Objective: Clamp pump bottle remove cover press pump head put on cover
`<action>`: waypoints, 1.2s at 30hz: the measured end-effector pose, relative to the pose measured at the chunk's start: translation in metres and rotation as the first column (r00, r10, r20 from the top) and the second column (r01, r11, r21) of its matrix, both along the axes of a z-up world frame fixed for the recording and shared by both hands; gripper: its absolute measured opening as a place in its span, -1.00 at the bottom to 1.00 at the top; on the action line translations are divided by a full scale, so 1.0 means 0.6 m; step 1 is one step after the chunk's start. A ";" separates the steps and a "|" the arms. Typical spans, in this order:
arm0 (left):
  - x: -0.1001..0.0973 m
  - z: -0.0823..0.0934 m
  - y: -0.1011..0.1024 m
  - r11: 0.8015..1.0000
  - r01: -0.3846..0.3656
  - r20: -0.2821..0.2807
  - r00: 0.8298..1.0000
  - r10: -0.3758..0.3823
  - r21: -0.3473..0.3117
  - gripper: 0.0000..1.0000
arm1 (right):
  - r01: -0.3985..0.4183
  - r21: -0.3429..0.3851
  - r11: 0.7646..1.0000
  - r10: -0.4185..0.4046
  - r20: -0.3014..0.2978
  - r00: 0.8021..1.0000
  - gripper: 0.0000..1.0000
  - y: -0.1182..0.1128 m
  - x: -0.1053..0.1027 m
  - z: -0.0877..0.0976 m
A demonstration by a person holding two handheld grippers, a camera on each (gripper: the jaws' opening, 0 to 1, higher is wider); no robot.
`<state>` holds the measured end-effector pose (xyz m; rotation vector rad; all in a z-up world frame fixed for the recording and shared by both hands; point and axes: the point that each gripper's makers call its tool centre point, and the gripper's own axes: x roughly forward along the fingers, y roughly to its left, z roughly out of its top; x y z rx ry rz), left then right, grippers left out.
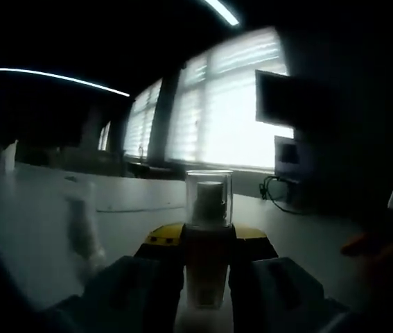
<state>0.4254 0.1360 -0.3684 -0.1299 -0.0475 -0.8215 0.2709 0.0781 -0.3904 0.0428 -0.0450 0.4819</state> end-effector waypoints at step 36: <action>-0.175 0.020 0.089 0.979 0.193 0.020 0.981 -0.195 0.071 -0.71 | 0.026 -0.011 1.000 -0.027 -0.006 1.000 -0.57 -0.010 0.009 -0.005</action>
